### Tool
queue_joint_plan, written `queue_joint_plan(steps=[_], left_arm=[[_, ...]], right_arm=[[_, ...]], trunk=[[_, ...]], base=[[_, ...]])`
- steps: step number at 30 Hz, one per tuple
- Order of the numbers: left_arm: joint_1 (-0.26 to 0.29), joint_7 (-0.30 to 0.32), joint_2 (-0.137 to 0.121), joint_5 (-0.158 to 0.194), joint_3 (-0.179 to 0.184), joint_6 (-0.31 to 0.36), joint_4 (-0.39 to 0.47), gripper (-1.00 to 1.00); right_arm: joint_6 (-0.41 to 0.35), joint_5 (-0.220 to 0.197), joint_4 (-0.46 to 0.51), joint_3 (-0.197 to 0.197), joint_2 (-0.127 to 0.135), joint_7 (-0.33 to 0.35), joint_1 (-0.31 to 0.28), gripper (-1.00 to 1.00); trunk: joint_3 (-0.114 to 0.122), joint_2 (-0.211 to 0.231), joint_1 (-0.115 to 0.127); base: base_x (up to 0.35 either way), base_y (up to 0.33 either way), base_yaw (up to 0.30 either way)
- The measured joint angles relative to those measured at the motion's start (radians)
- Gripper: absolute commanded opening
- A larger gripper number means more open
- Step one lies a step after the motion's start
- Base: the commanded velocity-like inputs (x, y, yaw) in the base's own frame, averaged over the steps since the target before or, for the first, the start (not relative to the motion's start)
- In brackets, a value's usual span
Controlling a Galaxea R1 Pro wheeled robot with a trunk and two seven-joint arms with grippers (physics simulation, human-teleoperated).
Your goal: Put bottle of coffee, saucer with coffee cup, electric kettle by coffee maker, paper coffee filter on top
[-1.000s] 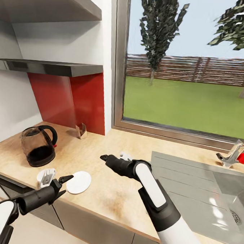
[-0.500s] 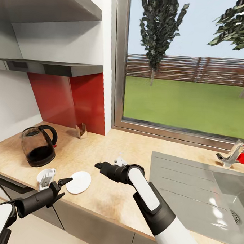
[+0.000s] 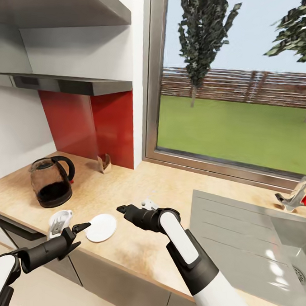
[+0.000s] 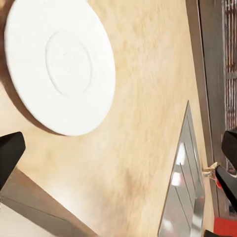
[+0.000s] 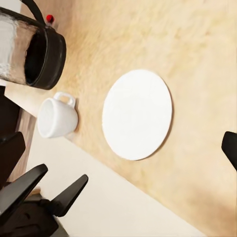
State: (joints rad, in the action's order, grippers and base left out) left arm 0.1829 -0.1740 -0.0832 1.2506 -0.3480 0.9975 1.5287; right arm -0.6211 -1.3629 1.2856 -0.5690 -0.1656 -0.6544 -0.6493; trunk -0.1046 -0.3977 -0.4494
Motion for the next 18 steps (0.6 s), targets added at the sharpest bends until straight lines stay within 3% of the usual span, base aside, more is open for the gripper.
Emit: queue_joint_plan(steps=[7,18], left_arm=[[0.000,0.000,0.000,0.000,0.001,0.000,0.000,1.00],[0.000,0.000,0.001,0.000,0.002,0.000,0.000,1.00]], right_arm=[[0.000,0.000,-0.001,0.000,0.001,0.000,0.000,1.00],[0.000,0.000,-0.054,0.001,0.002,0.002,0.000,1.00]], trunk=[[-0.007,0.000,0.000],[-0.009,0.000,0.000]], base=[[0.000,0.000,0.148],[0.000,0.000,0.017]])
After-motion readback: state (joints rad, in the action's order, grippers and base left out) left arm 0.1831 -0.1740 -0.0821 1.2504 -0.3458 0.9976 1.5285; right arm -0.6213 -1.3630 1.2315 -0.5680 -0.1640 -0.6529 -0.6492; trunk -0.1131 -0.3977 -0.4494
